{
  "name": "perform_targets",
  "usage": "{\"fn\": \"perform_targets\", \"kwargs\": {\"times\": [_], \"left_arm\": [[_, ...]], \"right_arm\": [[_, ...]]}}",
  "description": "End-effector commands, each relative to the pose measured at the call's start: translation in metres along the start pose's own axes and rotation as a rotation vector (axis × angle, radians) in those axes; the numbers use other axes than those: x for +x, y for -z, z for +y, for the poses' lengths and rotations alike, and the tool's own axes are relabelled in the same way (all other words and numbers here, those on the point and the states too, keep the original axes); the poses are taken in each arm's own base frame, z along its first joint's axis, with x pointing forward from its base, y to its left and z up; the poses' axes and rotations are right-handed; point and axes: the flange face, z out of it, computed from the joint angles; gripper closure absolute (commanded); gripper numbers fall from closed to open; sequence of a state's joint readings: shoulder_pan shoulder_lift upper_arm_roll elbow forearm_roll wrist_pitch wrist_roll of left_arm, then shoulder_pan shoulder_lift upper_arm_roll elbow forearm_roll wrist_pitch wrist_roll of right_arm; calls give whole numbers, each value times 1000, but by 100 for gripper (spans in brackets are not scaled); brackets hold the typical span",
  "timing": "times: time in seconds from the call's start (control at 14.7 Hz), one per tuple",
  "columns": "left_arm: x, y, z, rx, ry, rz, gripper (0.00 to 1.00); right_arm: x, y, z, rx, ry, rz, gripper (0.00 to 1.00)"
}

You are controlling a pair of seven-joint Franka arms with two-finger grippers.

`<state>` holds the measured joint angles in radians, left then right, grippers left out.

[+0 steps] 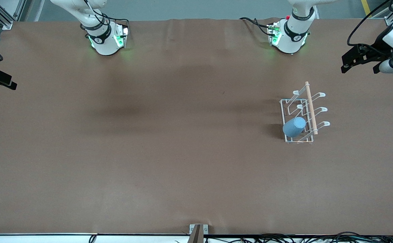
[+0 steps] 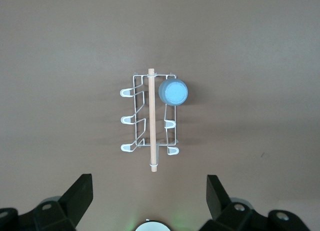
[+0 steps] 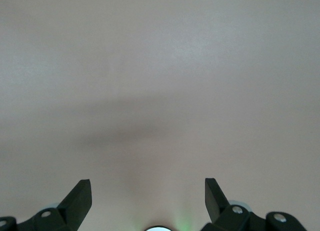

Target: Hang cup on cup holder

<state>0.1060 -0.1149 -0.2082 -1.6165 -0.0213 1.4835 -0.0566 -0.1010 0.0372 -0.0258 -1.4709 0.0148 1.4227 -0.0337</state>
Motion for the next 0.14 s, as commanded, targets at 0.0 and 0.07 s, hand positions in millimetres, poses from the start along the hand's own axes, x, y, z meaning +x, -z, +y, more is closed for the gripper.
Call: {"fn": "perform_targets", "kwargs": {"times": [0.0, 0.07], "left_arm": [[2, -2, 1, -10, -16, 9, 0], [3, 0, 6, -12, -23, 14, 0]], "right_arm": [[-4, 3, 3, -6, 11, -1, 0], [-4, 3, 3, -6, 11, -1, 0]]}}
